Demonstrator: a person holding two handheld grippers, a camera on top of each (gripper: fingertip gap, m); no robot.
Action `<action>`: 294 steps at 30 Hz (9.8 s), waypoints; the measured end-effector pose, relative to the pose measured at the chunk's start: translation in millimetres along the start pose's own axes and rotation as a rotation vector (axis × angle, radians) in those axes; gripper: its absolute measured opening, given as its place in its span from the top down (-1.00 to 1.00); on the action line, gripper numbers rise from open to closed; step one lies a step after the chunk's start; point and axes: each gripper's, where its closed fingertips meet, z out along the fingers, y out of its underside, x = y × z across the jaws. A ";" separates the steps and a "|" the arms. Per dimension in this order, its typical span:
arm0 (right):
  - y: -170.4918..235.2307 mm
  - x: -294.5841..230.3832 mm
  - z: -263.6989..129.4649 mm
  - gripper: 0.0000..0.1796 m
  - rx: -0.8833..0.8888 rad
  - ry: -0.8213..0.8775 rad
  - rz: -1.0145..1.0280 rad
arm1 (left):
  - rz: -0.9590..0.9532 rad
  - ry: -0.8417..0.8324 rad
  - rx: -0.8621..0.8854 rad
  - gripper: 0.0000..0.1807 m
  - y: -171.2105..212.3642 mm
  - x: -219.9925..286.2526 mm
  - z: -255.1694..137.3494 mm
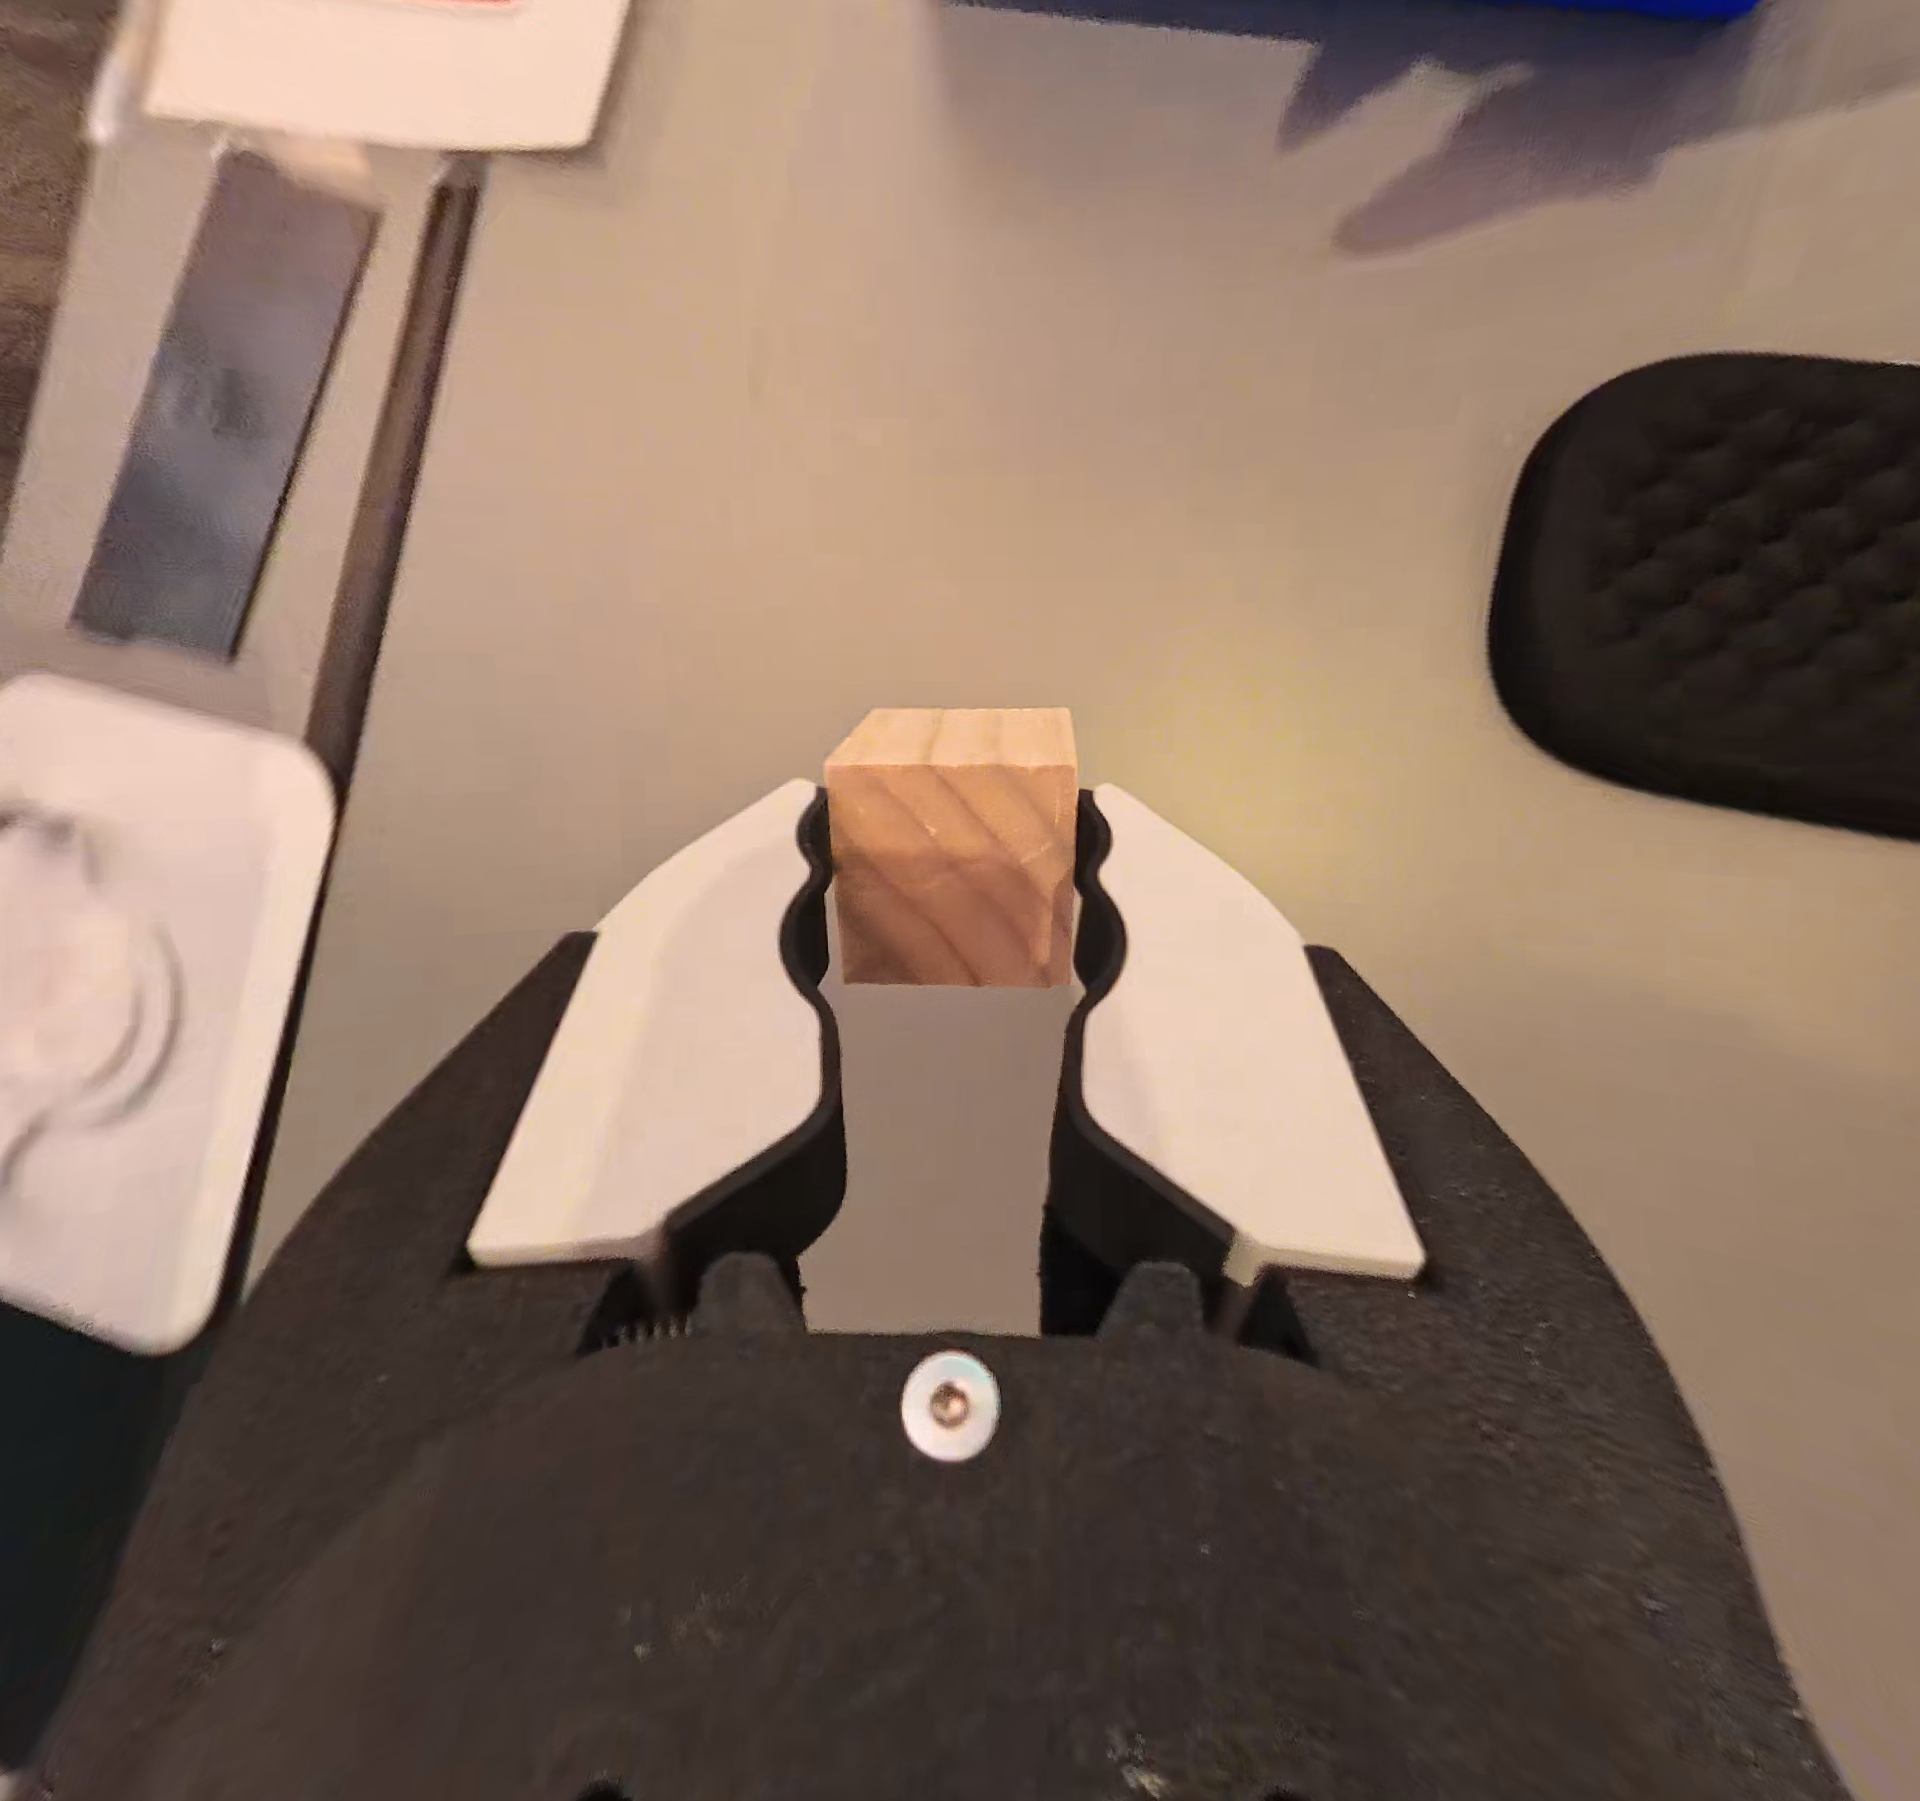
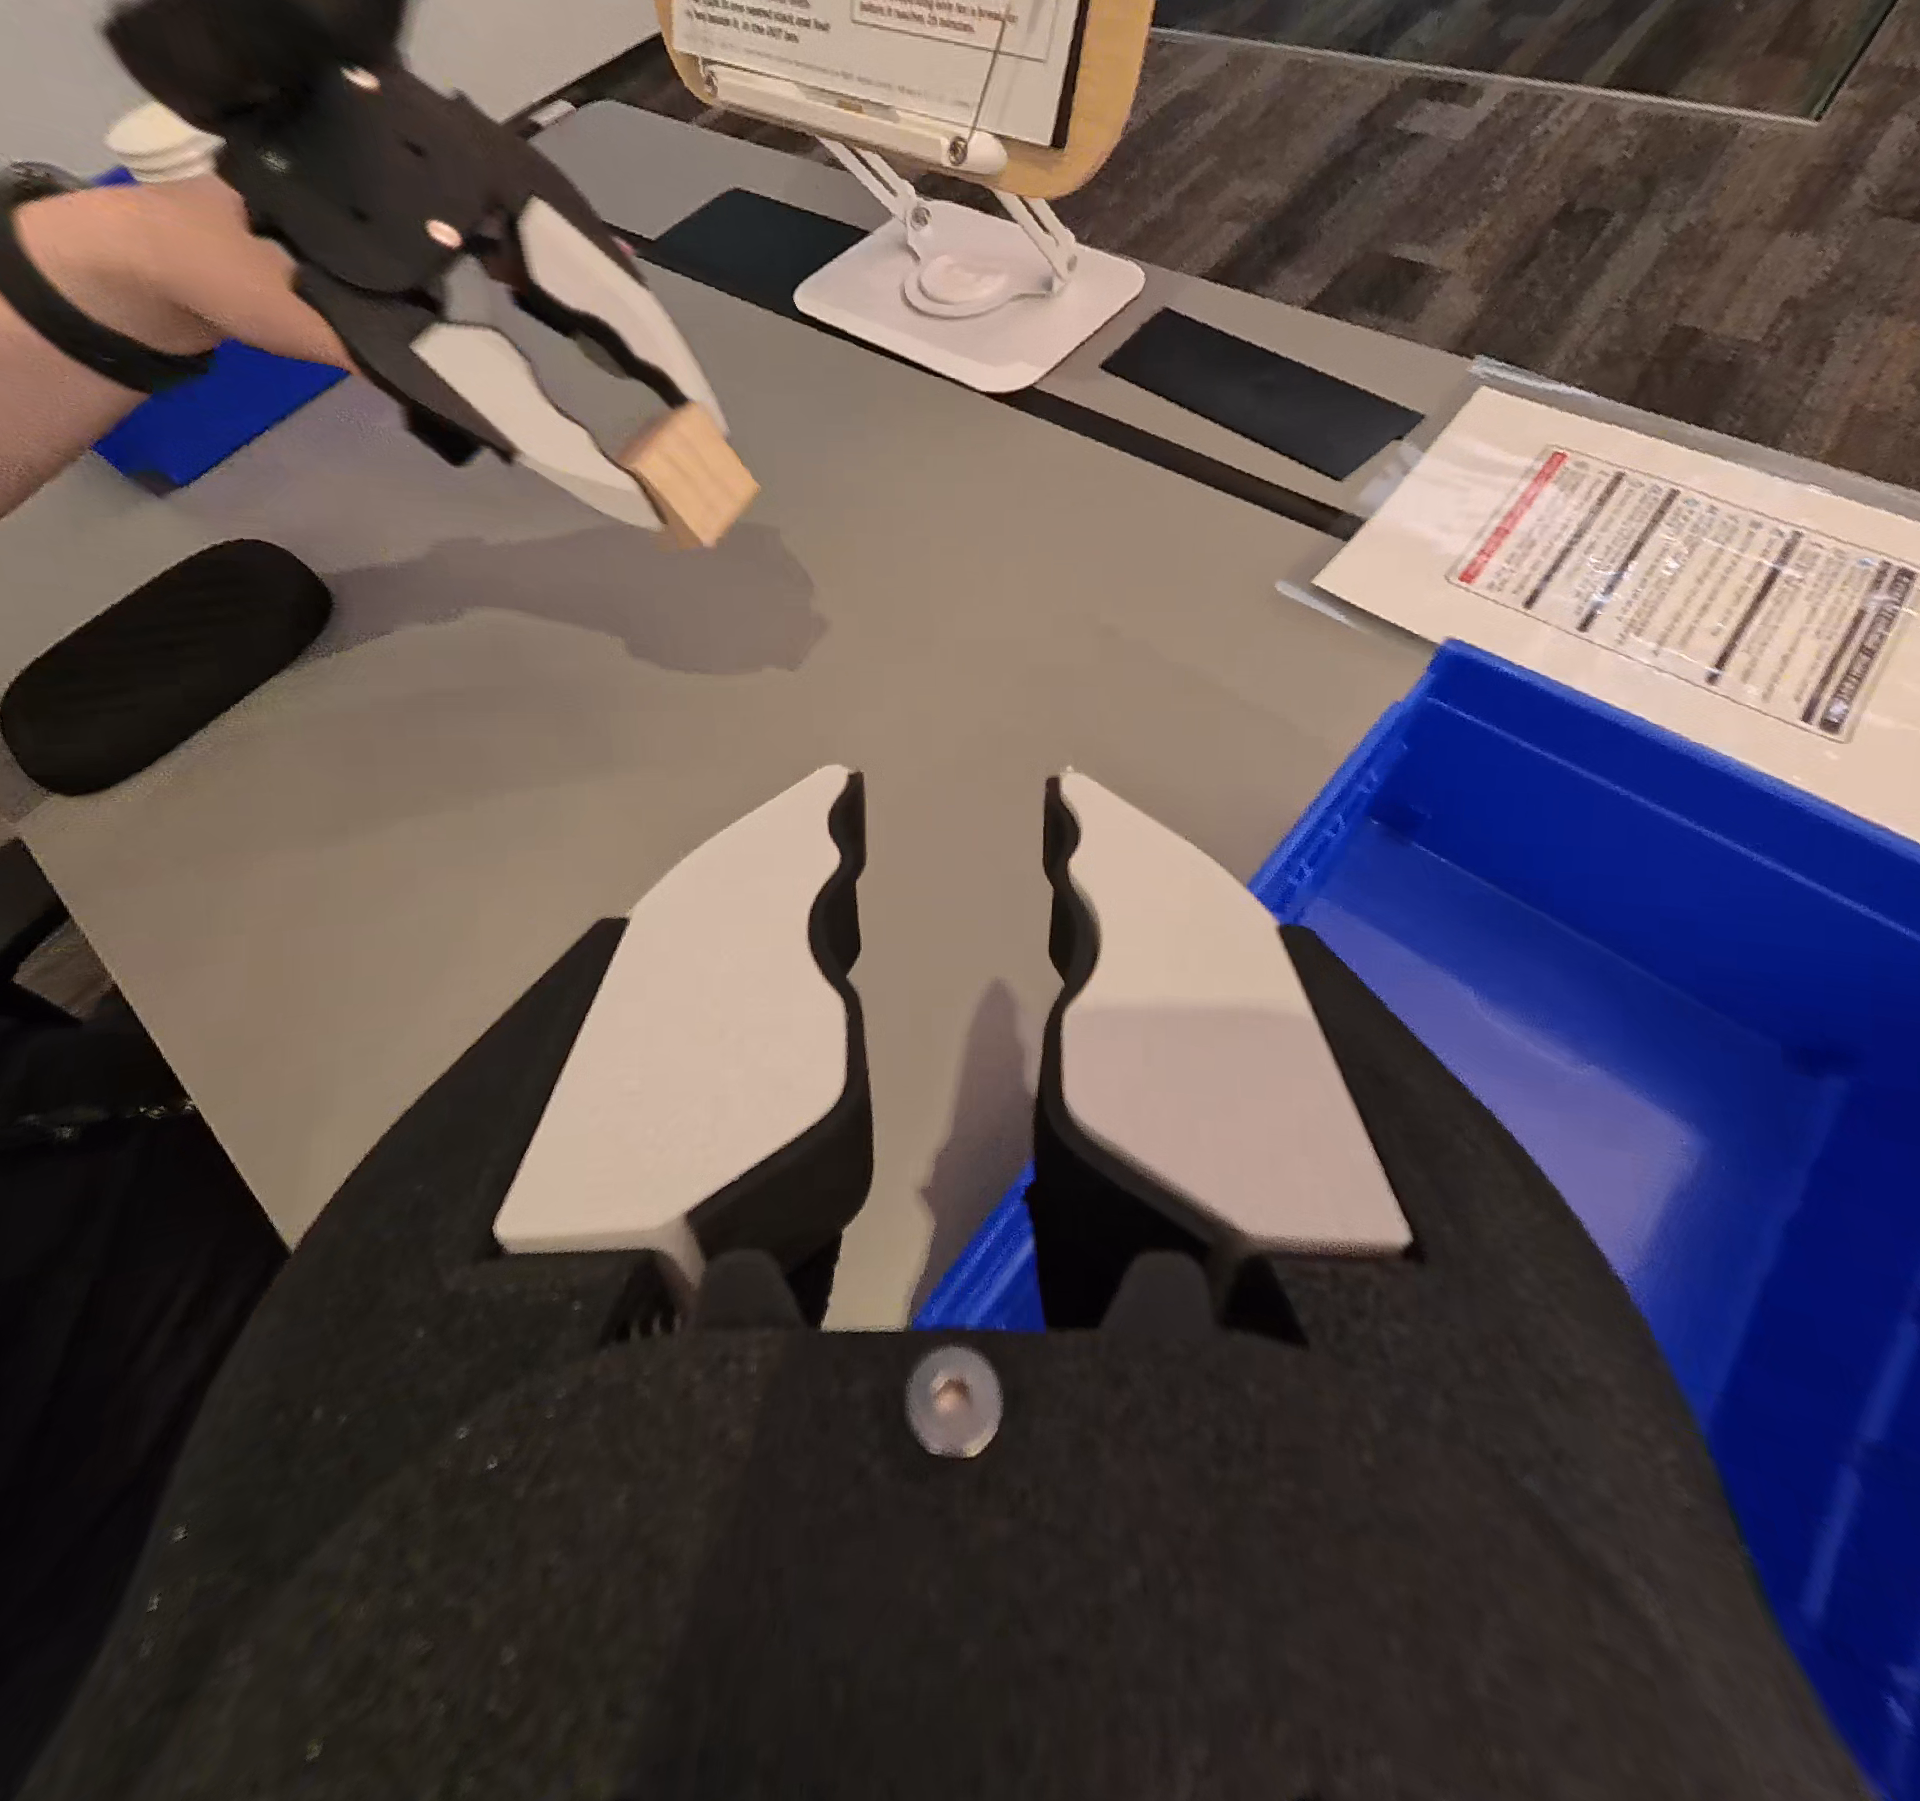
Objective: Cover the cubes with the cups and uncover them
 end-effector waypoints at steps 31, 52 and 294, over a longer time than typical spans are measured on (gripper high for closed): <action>59.6 23.6 -23.9 0.64 -0.088 0.010 0.067 | 0.267 0.208 -0.304 0.51 -59.1 17.2 162.8; 40.0 7.3 -19.3 0.64 -0.039 -0.035 0.007 | 0.006 -0.359 0.063 0.28 7.1 -40.4 -97.6; 88.3 -13.9 -1.5 0.65 -0.270 0.013 -0.003 | 0.212 0.186 -0.461 0.51 184.2 -55.8 2.7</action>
